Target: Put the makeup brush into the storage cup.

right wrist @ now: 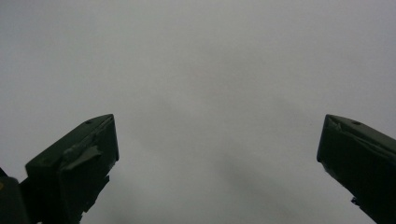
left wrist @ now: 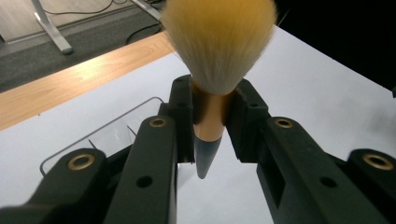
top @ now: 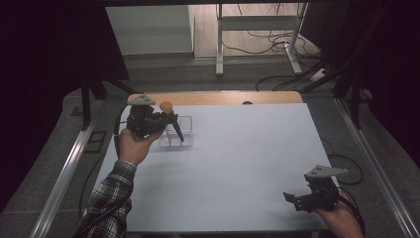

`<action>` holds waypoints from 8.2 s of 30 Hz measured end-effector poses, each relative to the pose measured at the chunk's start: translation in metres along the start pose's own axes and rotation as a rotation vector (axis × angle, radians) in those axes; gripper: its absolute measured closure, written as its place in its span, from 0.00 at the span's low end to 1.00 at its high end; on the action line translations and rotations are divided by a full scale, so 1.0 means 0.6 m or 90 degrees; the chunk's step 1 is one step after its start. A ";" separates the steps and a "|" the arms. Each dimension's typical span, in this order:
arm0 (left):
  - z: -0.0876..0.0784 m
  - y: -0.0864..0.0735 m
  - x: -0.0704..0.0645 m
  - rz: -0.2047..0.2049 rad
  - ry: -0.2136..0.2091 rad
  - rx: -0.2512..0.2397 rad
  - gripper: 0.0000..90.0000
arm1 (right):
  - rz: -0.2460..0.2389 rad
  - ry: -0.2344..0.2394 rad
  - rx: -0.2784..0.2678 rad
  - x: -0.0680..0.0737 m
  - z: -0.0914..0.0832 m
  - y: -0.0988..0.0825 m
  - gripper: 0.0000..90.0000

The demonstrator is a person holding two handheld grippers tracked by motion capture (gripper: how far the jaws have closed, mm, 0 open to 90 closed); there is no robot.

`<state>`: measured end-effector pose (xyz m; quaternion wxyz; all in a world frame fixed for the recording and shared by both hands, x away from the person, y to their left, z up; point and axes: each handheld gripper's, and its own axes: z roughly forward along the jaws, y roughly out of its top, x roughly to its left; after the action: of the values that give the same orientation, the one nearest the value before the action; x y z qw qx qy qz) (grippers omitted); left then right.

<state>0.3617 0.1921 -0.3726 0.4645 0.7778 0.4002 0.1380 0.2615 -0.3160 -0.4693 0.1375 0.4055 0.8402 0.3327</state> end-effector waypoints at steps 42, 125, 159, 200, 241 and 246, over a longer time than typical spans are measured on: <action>0.057 0.041 0.043 -0.001 0.045 -0.009 0.82 | -0.005 -0.002 0.001 -0.002 -0.003 -0.003 0.00; 0.142 -0.036 0.048 -0.029 0.066 0.037 0.27 | -0.036 0.015 0.028 0.004 0.005 -0.001 0.00; 0.120 -0.040 0.045 -0.005 0.069 0.083 0.00 | -0.035 0.010 0.029 0.005 0.004 -0.001 0.00; 0.092 -0.076 0.002 0.015 0.033 0.081 0.00 | -0.039 0.002 0.032 0.007 0.004 -0.001 0.00; 0.073 -0.124 -0.032 0.023 0.000 0.110 0.00 | -0.038 0.007 0.019 0.006 0.001 -0.001 0.00; 0.071 -0.130 -0.038 0.036 -0.004 0.108 0.00 | -0.036 0.012 0.009 0.004 -0.001 0.000 0.00</action>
<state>0.3336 0.1685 -0.4569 0.3938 0.8258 0.3872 0.1143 0.2598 -0.3144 -0.4690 0.1358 0.3795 0.8548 0.3268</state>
